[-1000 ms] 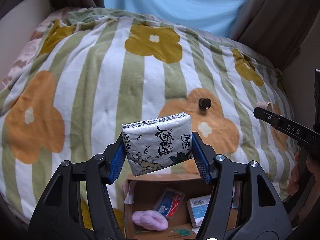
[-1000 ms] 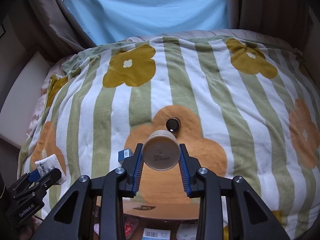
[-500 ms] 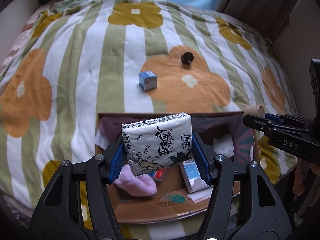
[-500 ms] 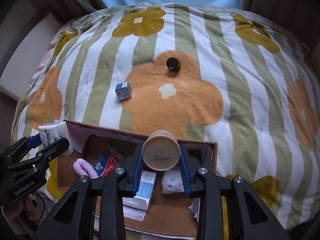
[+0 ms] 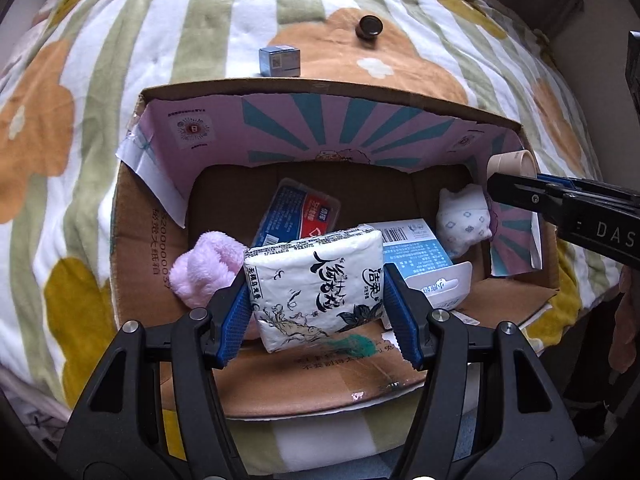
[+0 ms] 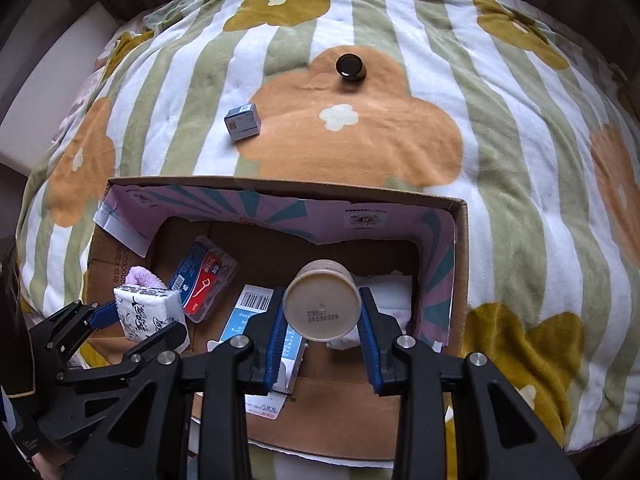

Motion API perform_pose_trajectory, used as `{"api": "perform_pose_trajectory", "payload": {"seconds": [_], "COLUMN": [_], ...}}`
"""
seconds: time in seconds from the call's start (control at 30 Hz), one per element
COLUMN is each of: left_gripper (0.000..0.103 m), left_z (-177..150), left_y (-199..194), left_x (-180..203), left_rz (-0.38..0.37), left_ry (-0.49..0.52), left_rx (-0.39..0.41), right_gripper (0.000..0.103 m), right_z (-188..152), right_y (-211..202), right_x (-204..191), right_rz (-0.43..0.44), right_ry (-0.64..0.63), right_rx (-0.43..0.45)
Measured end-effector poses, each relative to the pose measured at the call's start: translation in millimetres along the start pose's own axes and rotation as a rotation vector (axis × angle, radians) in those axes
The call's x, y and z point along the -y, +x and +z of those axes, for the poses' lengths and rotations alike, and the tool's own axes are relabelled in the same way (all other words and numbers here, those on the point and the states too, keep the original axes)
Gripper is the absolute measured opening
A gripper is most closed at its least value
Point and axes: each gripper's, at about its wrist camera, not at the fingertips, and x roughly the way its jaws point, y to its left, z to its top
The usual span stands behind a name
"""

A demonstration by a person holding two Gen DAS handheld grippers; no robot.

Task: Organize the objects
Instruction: 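Carry the tissue pack into the box with the left tool while the right drops the lid, then withdraw both open tools from the box toward the blue box and black jar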

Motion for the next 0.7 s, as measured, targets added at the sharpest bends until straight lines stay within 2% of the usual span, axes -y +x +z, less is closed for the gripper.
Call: {"api": "perform_pose_trajectory", "payload": {"seconds": [0.17,0.27,0.33,0.37,0.4,0.43,0.47,0.7], "left_gripper": [0.058,0.059,0.065,0.072,0.089,0.097,0.098,0.100], "left_z": [6,6,6,5,4,3,2,-8], "left_y": [-6,-2,1,2,1,0,-2,-8], "left_x": [-2,-1,2,4,5,6,6,2], "left_rz": [0.022,0.010,0.012,0.015,0.011,-0.003,-0.014,-0.018], "left_ry": [0.011,0.023,0.030,0.037,0.043,0.040,0.030,-0.018], "left_rx": [0.014,0.003,-0.005,-0.008,-0.005,0.008,0.021,-0.004], "right_gripper": [0.031,0.031,0.039,0.052,0.065,0.069,0.074,0.075], "right_z": [8,11,13,14,14,14,14,5], "right_y": [2,6,8,7,7,6,5,1], "right_x": [-1,-2,-2,-2,-2,-1,0,8], "right_rz": [0.020,0.024,0.021,0.029,0.036,0.037,0.033,0.015], "right_ry": [0.014,0.027,0.031,0.037,0.042,0.048,0.055,0.079], "right_rx": [-0.003,-0.001,0.005,0.016,0.024,0.033,0.042,0.023]}}
